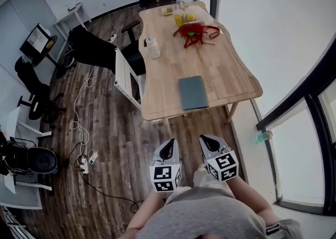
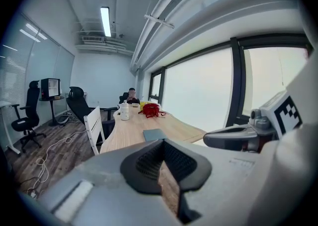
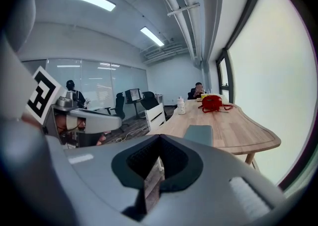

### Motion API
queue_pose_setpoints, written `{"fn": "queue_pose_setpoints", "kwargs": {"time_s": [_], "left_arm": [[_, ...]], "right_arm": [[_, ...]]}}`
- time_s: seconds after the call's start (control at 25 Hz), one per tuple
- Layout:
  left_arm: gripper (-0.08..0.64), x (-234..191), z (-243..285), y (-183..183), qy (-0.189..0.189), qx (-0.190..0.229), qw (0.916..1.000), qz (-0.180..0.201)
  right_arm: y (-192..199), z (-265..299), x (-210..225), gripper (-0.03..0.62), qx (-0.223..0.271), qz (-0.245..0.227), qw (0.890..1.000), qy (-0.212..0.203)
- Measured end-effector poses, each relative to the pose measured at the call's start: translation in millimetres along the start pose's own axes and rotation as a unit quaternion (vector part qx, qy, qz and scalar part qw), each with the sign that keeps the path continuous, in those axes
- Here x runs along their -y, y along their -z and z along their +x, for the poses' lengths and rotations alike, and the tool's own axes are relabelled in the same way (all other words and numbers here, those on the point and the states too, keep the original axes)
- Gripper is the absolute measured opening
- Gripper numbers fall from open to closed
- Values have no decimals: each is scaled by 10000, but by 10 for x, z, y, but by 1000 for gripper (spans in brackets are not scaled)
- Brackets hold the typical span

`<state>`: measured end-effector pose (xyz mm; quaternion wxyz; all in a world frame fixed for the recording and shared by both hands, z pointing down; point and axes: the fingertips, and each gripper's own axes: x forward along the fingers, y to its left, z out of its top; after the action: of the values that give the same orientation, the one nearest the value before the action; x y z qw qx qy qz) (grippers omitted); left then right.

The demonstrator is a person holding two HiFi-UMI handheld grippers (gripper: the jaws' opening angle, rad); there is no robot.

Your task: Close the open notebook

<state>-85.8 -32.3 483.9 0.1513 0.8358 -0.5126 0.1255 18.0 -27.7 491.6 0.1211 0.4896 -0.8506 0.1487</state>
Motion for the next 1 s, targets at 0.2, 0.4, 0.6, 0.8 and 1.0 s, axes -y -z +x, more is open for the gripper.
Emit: {"fn": "queue_pose_setpoints", "kwargs": {"time_s": [0.2, 0.4, 0.6, 0.8, 1.0], "left_arm": [[5, -3, -324, 157, 128, -23, 9999, 15], [5, 34, -574, 296, 220, -27, 9998, -6], [5, 80, -789, 380, 303, -10, 9995, 1], [5, 104, -931, 394, 325, 44, 9995, -7], [5, 55, -1053, 408, 259, 89, 9996, -50]], "right_arm": [[84, -283, -287, 2, 100, 122, 9997, 161], [176, -493, -483, 2, 164, 176, 9992, 309], [206, -640, -655, 2, 214, 207, 9988, 379], [207, -706, -779, 0, 240, 80, 9989, 396], [196, -742, -888, 0, 316, 210, 9988, 316]]}}
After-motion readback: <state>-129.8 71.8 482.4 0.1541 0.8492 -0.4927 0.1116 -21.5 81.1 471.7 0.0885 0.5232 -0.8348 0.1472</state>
